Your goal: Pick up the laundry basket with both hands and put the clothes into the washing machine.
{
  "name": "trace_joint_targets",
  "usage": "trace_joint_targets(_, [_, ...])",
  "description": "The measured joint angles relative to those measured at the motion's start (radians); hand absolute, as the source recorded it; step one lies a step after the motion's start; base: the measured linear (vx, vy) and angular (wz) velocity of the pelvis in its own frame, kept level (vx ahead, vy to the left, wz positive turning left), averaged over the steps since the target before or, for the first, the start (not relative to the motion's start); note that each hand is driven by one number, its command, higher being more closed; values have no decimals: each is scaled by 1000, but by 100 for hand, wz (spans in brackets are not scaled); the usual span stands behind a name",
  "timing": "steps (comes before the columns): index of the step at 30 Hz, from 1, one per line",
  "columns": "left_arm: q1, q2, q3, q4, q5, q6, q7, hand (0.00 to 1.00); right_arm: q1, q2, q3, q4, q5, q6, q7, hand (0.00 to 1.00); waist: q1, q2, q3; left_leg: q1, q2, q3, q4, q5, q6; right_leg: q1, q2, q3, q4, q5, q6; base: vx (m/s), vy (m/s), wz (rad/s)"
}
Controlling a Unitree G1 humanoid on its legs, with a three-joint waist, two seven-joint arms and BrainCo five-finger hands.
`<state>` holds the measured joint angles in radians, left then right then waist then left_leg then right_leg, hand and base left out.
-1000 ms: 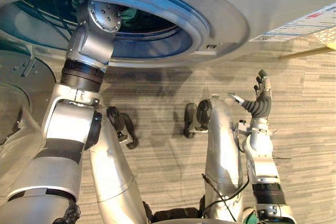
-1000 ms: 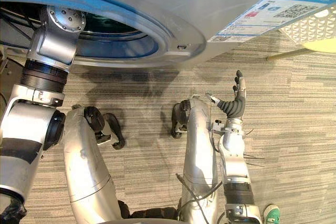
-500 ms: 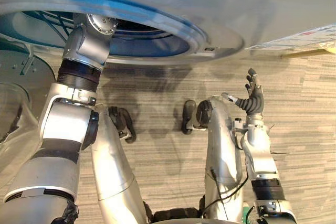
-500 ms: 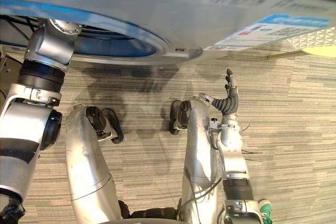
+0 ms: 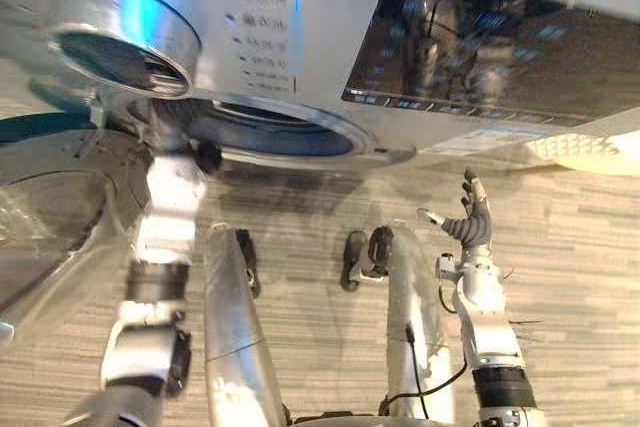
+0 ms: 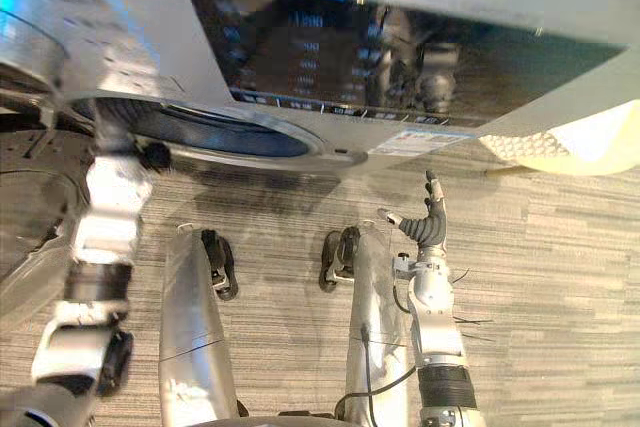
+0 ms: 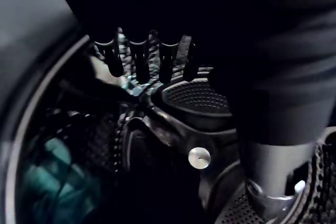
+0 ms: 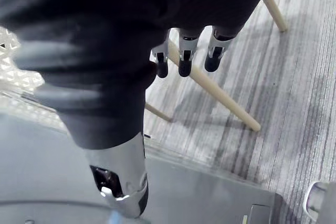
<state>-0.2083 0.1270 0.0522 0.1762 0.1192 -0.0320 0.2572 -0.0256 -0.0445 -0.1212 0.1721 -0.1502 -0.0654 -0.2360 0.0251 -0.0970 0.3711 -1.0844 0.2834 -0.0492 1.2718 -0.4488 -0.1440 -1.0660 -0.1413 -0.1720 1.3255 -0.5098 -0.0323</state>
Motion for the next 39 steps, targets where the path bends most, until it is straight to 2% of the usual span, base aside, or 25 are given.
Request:
trace_joint_targets(3, [121, -51, -46, 82, -53, 0, -49, 0, 43, -1, -7, 89, 0, 13, 6, 0, 18, 16, -23, 169, -18, 9, -138, 32, -10, 179, -3, -30, -125, 10, -2, 152, -77, 35])
trace_joint_targets(4, [175, -66, -54, 122, -79, 0, -72, 0, 64, 1, -3, 142, 1, 20, 17, 0, 21, 24, -54, 245, -27, 14, -221, 55, -9, 260, -9, -49, -199, 21, 4, 179, -56, 46])
trace_joint_targets(6, [236, -73, -66, 181, -105, -2, -104, 0, 84, 1, 0, 225, 1, 30, 25, 0, 24, 35, -85, 371, -43, 26, -354, 99, -6, 390, -13, -73, -318, 51, 11, 212, -25, 48])
trace_joint_targets(7, [271, -76, -66, 247, -109, -2, -129, 0, 94, -2, -1, 309, 3, 33, 26, 0, 24, 51, -105, 490, -55, 36, -485, 146, -4, 514, -13, -99, -443, 89, 22, 185, 17, 36])
trace_joint_targets(9, [289, -76, -60, 299, -108, -4, -147, 0, 102, -1, -1, 369, 4, 34, 28, 0, 28, 60, -125, 573, -58, 55, -578, 178, 1, 595, -9, -108, -533, 122, 32, 165, 40, 19])
trace_joint_targets(11, [299, -75, -49, 373, -107, -8, -152, 0, 105, -1, -8, 434, 23, 34, 40, 0, 44, 70, -153, 646, -60, 77, -665, 208, 8, 664, 1, -113, -629, 161, 43, 137, 77, -3])
trace_joint_targets(13, [293, -74, -25, 465, -99, -10, -163, 0, 104, 0, -29, 501, 44, 39, 46, 0, 43, 80, -183, 707, -73, 85, -761, 245, 15, 731, 4, -126, -735, 203, 60, 123, 88, 8])
trace_joint_targets(16, [286, -71, 26, 603, -82, -10, -167, 0, 92, -6, -93, 610, 85, 41, 47, 0, 43, 90, -235, 819, -89, 125, -945, 318, 27, 829, 27, -119, -949, 303, 83, 127, 105, -14])
trace_joint_targets(18, [292, -50, 43, 670, -67, -11, -166, 0, 55, -17, -127, 687, 119, 41, 47, 0, 43, 93, -255, 887, -97, 177, -1061, 362, 39, 889, 51, -75, -1111, 399, 96, 111, 123, -57])
trace_joint_targets(20, [288, -34, 49, 692, -67, -10, -166, 0, 33, -25, -140, 711, 127, 41, 46, 0, 43, 92, -254, 909, -107, 217, -1095, 374, 46, 905, 54, -44, -1181, 450, 104, 81, 106, -60])
trace_joint_targets(22, [272, -28, 61, 701, -67, -11, -166, 0, 25, -30, -145, 720, 134, 41, 46, 0, 41, 93, -253, 903, -116, 235, -1069, 374, 48, 888, 41, -34, -1158, 468, 112, 2, 119, -37])
trace_joint_targets(24, [255, -24, 75, 695, -68, -19, -164, 0, 10, -36, -131, 747, 141, 42, 47, 0, 45, 99, -254, 903, -109, 245, -1055, 392, 89, 890, 48, -17, -1142, 524, 146, -82, 111, -27])
trace_joint_targets(25, [255, -26, 81, 693, -68, -24, -163, 0, 8, -39, -130, 746, 141, 41, 47, 0, 42, 106, -254, 909, -103, 244, -1059, 391, 91, 882, 38, -9, -1087, 482, 144, -87, 86, 15])
trace_joint_targets(26, [252, -26, 87, 682, -68, -31, -163, 0, 14, -38, -131, 747, 142, 41, 47, 0, 36, 94, -251, 921, -119, 239, -1061, 383, 103, 849, 3, -11, -848, 372, 150, -43, 36, 43])
trace_joint_targets(28, [257, -17, 105, 671, -68, -33, -161, 0, 11, -35, -122, 760, 142, 42, 47, 0, 47, 70, -251, 899, -144, 216, -1014, 381, 106, 867, -20, 22, -680, 314, 198, -90, -29, 57])
trace_joint_targets(29, [269, -19, 128, 668, -69, -31, -156, 0, -16, -37, -106, 763, 142, 39, 47, 0, 52, 58, -247, 867, -149, 211, -968, 380, 106, 900, -11, 43, -738, 284, 207, -154, -106, 28])
trace_joint_targets(30, [274, -25, 140, 666, -69, -30, -150, 0, -33, -43, -102, 764, 143, 35, 46, 0, 61, 57, -249, 852, -144, 212, -953, 380, 107, 913, 2, 45, -785, 274, 195, -249, -106, -25])
trace_joint_targets(31, [283, -51, 136, 657, -71, -30, -143, 0, -78, -62, -97, 752, 150, 24, 42, 0, 101, 82, -259, 792, -122, 215, -964, 392, 90, 924, 39, 32, -936, 246, 146, -227, -96, -33])
trace_joint_targets(32, [277, -58, 130, 654, -71, -31, -142, 0, -89, -67, -98, 743, 153, 21, 42, 0, 103, 88, -254, 767, -127, 213, -969, 402, 81, 921, 40, 29, -973, 231, 118, -247, -95, -15])
trace_joint_targets(34, [257, -89, 85, 654, -71, -24, -144, 0, -114, -90, -111, 748, 158, 11, 37, 0, 92, 150, -216, 733, -115, 161, -1010, 474, 70, 911, 71, -14, -1006, 270, 87, -338, -100, 53])
trace_joint_targets(35, [259, -88, 69, 651, -80, -24, -144, 0, -100, -76, -117, 753, 173, 24, 37, 0, 92, 156, -216, 753, -121, 145, -1117, 560, 46, 900, 68, -43, -1024, 297, 66, -407, -85, 62])
trace_joint_targets(36, [257, -88, 68, 649, -81, -24, -144, 0, -93, -71, -120, 750, 180, 25, 36, 0, 90, 149, -214, 765, -121, 140, -1151, 571, 28, 900, 65, -63, -1034, 306, 56, -336, -88, 55])
trace_joint_targets(37, [255, -91, 68, 644, -82, -24, -145, 0, -76, -58, -135, 745, 187, 26, 34, 0, 84, 143, -210, 774, -121, 155, -1144, 564, 38, 896, 57, -83, -1035, 314, 49, -190, -45, 61])
trace_joint_targets(38, [264, -94, 68, 626, -82, -23, -144, 0, -58, -50, -150, 740, 202, 27, 26, 0, 66, 133, -213, 780, -129, 180, -1098, 528, 85, 883, 37, -107, -1037, 329, 44, -203, -39, 61])
trace_joint_targets(39, [266, -97, 67, 616, -82, -23, -144, 0, -47, -47, -159, 733, 210, 28, 21, 0, 57, 118, -208, 785, -131, 196, -1072, 505, 97, 878, 27, -115, -1042, 339, 46, -180, 10, 58])
